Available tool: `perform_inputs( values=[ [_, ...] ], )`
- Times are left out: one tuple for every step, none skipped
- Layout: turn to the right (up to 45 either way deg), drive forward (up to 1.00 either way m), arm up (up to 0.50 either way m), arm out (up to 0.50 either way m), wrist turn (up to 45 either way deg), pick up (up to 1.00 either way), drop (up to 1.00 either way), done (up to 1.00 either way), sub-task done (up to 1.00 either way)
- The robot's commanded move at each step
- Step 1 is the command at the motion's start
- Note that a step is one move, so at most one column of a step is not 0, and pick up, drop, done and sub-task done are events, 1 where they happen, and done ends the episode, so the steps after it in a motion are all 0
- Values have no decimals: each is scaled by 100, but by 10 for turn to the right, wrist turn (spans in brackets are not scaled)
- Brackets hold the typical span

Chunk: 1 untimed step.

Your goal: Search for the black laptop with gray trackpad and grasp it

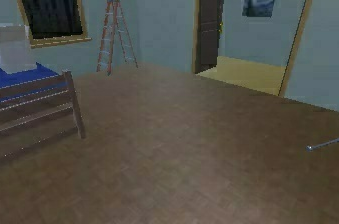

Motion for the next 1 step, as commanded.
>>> perform_inputs(
  values=[
    [-120, 0, 0, 0, 0, 0, 0, 0, 0]
  ],
)
